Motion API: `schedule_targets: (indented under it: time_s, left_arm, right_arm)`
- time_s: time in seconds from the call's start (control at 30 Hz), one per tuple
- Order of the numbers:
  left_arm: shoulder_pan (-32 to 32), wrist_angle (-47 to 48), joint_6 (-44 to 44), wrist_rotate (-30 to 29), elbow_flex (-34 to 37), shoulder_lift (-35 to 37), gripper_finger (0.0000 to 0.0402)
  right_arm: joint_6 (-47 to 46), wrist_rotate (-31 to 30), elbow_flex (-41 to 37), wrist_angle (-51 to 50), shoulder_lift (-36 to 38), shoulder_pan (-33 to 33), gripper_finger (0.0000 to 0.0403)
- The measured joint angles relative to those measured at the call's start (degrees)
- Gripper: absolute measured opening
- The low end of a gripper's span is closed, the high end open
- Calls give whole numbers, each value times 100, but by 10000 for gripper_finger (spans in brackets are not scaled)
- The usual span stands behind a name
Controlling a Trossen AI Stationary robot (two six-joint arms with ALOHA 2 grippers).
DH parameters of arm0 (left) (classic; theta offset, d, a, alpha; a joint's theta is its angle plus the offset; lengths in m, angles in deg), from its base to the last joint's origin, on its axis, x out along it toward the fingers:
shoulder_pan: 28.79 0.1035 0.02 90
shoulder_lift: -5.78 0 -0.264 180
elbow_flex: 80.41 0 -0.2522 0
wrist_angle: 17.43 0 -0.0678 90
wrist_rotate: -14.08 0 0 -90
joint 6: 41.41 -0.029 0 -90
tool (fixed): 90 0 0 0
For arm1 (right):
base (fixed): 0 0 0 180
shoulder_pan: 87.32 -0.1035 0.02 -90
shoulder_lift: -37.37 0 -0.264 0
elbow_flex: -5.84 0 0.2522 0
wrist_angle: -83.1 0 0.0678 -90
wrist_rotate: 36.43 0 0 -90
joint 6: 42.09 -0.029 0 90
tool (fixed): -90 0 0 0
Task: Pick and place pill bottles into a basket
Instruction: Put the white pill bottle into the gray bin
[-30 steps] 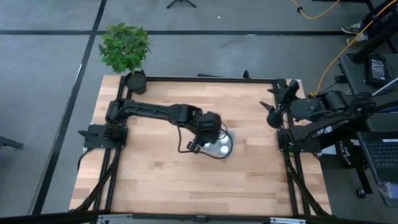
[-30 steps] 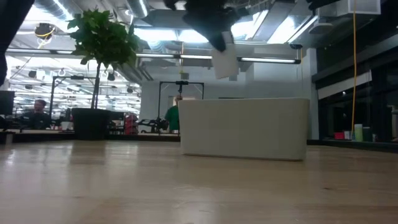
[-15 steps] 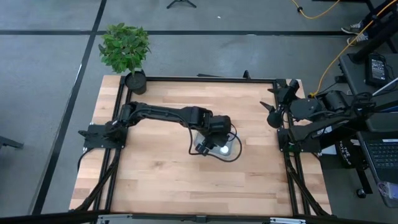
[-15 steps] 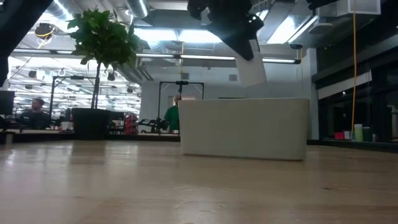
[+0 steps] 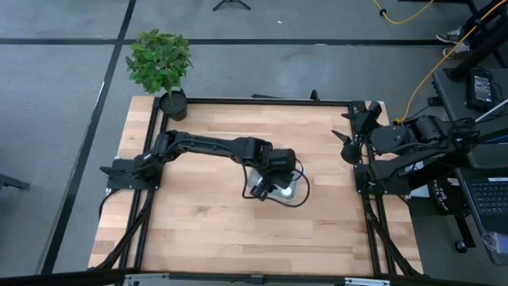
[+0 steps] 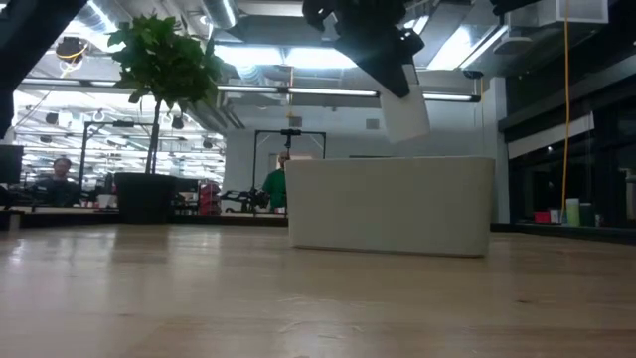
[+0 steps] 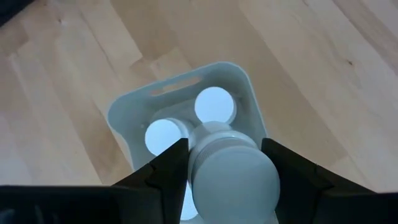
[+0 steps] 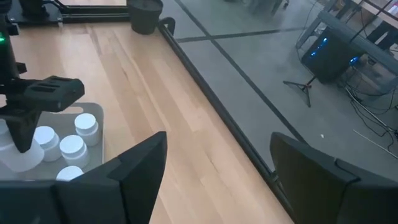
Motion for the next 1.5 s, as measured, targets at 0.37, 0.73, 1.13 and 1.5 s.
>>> schedule_targets:
  time_s: [0.37, 0.73, 1.13, 1.5]
  left_arm:
    - [103, -206, -1, 122, 7, -286, 173]
    - [114, -190, -44, 306, 8, -484, 173]
    - [149, -152, -61, 405, 9, -730, 173]
    - [239, -139, -61, 524, 9, -846, 173]
  right_arm:
    - [0, 9, 2, -28, 0, 2, 286]
    - [-126, 155, 2, -142, 0, 2, 286]
    - [-140, 160, 2, -219, 0, 2, 286]
    - [-141, 161, 2, -273, 0, 2, 286]
